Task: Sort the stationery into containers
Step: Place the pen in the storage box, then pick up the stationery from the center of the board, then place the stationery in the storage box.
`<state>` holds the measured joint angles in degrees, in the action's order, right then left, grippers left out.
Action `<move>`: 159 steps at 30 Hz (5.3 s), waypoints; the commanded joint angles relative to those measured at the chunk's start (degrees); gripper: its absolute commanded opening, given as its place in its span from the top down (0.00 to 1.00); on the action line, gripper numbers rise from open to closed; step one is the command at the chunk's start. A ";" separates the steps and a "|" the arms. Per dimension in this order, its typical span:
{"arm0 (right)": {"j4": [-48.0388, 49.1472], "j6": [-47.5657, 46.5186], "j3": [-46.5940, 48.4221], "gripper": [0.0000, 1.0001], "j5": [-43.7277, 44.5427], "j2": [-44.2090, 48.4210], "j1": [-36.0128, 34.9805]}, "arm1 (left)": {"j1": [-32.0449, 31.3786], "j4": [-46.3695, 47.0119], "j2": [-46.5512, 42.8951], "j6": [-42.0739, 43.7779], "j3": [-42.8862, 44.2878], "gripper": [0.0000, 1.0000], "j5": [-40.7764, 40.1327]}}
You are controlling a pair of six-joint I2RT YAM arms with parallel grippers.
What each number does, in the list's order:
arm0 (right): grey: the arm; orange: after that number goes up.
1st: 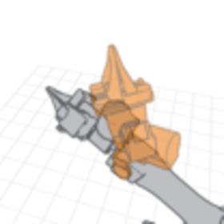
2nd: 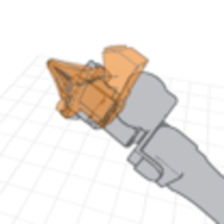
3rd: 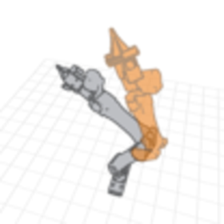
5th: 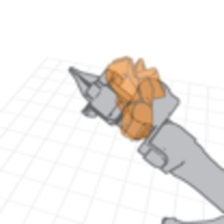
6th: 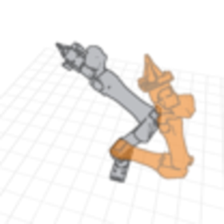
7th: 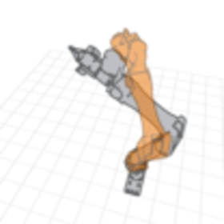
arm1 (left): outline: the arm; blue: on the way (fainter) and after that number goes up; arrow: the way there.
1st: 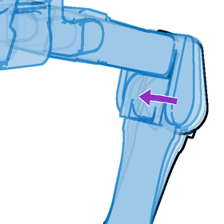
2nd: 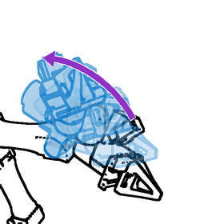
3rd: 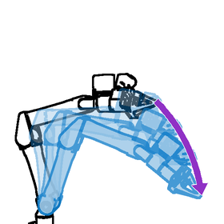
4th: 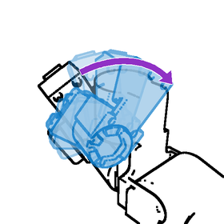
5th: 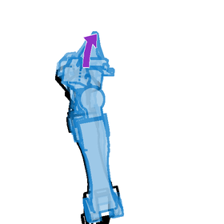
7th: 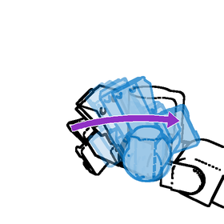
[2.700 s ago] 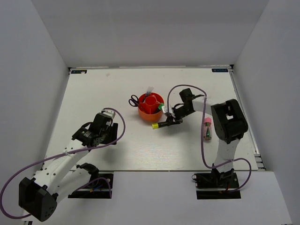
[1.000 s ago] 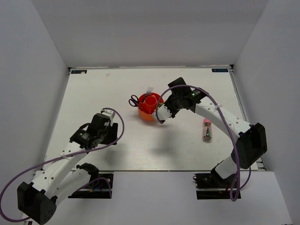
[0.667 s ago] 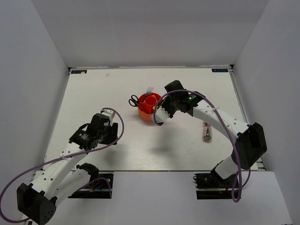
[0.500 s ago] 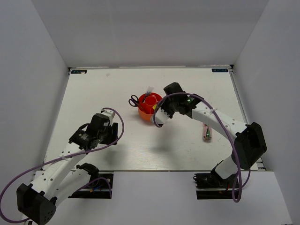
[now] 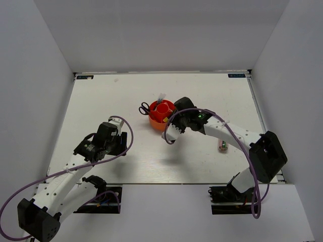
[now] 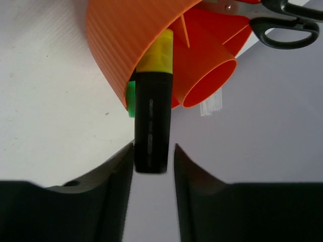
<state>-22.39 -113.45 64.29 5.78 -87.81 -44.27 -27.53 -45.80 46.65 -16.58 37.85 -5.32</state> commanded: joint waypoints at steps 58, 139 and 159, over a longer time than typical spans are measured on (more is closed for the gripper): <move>-18.30 124.26 2.50 0.38 -1.04 -18.35 41.28 | 0.28 1.59 -0.86 -0.03 -0.84 0.24 3.83; 26.70 104.83 26.23 1.00 -55.97 -23.90 18.34 | 0.11 1.15 0.72 0.41 -0.76 0.24 1.28; 28.19 107.38 25.09 1.00 -54.03 -24.60 17.38 | 0.11 0.98 0.81 0.49 -0.84 0.24 0.84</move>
<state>2.92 -6.35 89.93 -48.29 -112.16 -26.44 -27.53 -44.97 47.68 -16.53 37.10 -3.88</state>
